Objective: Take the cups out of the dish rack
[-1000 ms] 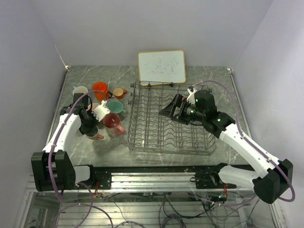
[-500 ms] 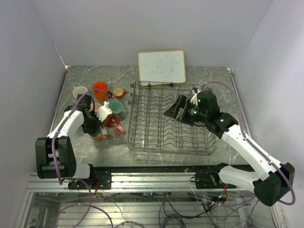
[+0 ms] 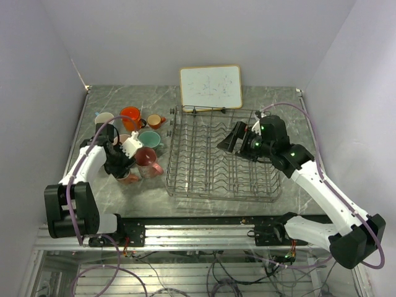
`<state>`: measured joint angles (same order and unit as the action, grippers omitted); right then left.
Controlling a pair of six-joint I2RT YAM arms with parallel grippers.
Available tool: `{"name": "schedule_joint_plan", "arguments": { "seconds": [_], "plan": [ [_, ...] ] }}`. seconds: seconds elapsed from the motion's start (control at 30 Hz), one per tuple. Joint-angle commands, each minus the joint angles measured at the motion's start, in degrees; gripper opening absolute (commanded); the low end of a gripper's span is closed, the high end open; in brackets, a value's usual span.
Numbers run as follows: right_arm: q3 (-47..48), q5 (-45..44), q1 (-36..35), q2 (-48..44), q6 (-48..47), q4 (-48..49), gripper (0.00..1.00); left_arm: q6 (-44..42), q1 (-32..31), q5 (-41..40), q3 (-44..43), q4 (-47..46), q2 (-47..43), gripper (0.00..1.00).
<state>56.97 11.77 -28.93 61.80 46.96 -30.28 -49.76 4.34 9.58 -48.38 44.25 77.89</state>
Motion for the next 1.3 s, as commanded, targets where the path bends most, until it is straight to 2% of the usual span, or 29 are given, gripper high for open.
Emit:
{"name": "schedule_joint_plan", "arguments": {
  "seconds": [0.0,0.1,0.27,0.33,0.37,0.47,0.67,0.73,0.83,1.0,1.17,1.27],
  "plan": [
    [2.6,-1.6,0.4,-0.3,-1.7,-1.3,1.0,-1.4,1.3,2.5,-3.3,2.8,-4.1,0.71],
    [3.5,-2.8,0.4,-0.4,-2.4,-2.4,1.0,-0.7,1.4,4.3,-6.1,5.8,-6.0,0.87],
    [5.9,-7.6,0.4,-2.1,-5.4,-5.6,1.0,6.2,1.4,9.4,-12.1,7.2,-10.8,0.91],
    [6.3,-11.4,0.4,-4.1,-6.1,-7.2,1.0,12.8,1.4,10.7,-12.8,3.8,-14.7,0.92],
    [6.5,-14.1,0.4,-5.0,-6.1,-8.3,1.0,17.8,1.4,9.8,-11.9,0.4,-16.7,0.99],
    [5.8,-23.2,0.4,-8.5,-6.6,-10.5,1.0,33.6,1.4,4.8,-7.1,-11.0,-23.5,0.99],
    [-1.0,-43.9,0.4,-14.7,-4.1,-10.9,1.0,34.3,1.4,9.4,6.0,-21.7,-33.9,0.99],
    [-4.3,-49.3,0.4,-16.7,-4.6,-8.9,1.0,38.9,1.4,6.5,12.5,-27.1,-36.6,0.99],
    [-9.6,-53.0,0.4,-19.6,-11.4,-2.4,1.0,42.2,1.4,5.2,19.0,-32.9,-39.9,0.99],
    [-18.2,-59.9,0.4,-21.5,-21.2,6.1,1.0,50.3,1.4,-3.5,23.7,-42.4,-39.8,0.99],
    [-26.8,-62.8,0.4,-24.8,-28.8,13.9,1.0,48.9,1.4,-4.9,30.1,-49.1,-39.8,0.99],
    [-33.9,-60.6,0.4,-32.5,-36.3,22.4,1.0,49.8,1.4,-4.8,33.5,-51.4,-41.0,1.0]
  ]
}}
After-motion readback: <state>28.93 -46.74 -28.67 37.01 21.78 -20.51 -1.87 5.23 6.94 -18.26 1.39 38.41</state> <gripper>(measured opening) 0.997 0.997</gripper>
